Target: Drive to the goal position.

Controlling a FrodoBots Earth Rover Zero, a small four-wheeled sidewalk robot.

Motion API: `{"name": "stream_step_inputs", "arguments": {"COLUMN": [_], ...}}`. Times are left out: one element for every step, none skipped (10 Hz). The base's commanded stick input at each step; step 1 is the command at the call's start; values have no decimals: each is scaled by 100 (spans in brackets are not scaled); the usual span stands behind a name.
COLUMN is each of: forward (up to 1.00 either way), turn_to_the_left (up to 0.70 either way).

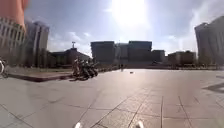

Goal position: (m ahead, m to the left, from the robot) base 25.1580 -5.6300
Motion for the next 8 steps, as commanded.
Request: {"name": "stream_step_inputs", "arguments": {"forward": [70, 70, 70, 70, 70, 70, 70, 70], "turn_to_the_left": [-1, -1, -1, -1, -1, -1, -1, -1]}}
